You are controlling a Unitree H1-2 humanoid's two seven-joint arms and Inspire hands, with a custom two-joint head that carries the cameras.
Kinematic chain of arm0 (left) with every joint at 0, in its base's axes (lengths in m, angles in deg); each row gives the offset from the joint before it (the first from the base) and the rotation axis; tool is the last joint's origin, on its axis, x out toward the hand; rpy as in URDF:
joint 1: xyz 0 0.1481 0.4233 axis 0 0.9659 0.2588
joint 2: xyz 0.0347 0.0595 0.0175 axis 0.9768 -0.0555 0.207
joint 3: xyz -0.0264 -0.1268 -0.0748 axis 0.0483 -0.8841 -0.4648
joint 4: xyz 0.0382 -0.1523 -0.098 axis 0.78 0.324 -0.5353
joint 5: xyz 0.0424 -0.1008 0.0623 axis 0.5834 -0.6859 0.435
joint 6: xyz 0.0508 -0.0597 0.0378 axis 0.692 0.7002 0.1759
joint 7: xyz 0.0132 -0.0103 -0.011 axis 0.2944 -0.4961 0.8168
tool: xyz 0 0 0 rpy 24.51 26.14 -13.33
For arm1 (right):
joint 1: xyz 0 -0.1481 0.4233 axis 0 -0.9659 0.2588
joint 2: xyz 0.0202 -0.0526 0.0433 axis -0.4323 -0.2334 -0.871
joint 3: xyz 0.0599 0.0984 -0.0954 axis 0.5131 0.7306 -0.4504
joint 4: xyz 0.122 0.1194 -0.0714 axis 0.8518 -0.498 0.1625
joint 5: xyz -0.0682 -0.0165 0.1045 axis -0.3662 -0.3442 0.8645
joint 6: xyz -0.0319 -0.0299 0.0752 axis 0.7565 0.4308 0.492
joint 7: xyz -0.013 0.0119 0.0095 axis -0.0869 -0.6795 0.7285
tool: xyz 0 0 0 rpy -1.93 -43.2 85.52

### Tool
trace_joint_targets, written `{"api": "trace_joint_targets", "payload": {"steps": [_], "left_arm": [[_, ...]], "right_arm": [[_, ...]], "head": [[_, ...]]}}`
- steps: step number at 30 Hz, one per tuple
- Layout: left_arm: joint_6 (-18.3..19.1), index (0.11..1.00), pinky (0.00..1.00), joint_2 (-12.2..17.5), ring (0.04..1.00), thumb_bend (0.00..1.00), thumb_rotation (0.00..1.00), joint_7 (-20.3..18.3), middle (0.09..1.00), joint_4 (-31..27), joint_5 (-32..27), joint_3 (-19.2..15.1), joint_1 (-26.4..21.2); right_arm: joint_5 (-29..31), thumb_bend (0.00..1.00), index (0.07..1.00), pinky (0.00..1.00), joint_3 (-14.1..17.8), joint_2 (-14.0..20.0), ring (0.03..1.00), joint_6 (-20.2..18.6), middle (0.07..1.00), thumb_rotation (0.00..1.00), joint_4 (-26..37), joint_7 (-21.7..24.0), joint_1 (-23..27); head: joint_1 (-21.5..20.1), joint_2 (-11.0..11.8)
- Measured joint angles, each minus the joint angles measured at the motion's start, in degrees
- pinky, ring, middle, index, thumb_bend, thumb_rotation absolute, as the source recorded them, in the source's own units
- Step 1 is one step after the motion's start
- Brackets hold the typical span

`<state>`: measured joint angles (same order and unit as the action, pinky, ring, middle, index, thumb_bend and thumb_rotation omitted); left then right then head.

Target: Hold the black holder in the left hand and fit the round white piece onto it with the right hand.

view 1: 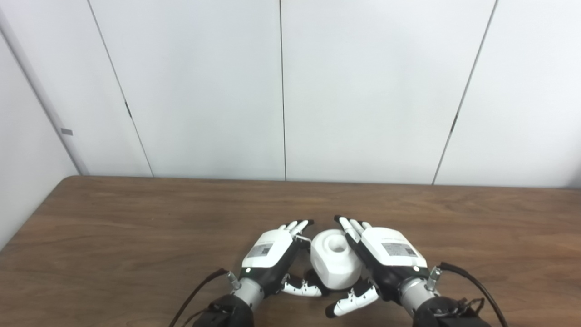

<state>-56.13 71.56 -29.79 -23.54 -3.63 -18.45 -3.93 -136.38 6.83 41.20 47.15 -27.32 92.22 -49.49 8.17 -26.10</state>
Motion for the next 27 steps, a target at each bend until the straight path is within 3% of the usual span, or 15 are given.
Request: {"api": "trace_joint_targets", "payload": {"steps": [24, 25, 27], "left_arm": [[0.2, 0.493, 1.0, 0.1, 1.0, 0.52, 0.07, -0.2, 0.983, 0.0, 0.0, -0.1, -0.1], [0.4, 0.558, 1.0, 0.1, 1.0, 0.76, 0.15, -0.3, 0.982, 0.0, 0.0, -0.1, -0.1], [0.7, 0.604, 1.0, 0.1, 1.0, 0.9, 0.2, -0.6, 0.98, 0.0, 0.0, -0.1, -0.1]], "right_arm": [[0.3, 1.0, 1.0, 0.66, -0.4, 0.2, 1.0, 0.7, 1.0, 0.44, 0.1, 0.0, 0.1], [0.3, 1.0, 1.0, 0.66, -0.3, 0.2, 1.0, 0.7, 1.0, 0.44, 0.1, 0.0, 0.1], [0.5, 1.0, 1.0, 0.66, -0.3, 0.2, 1.0, 0.7, 1.0, 0.44, 0.1, 0.0, 0.1]], "head": [[-0.1, 0.4], [-0.1, 0.4], [0.0, 0.4]]}}
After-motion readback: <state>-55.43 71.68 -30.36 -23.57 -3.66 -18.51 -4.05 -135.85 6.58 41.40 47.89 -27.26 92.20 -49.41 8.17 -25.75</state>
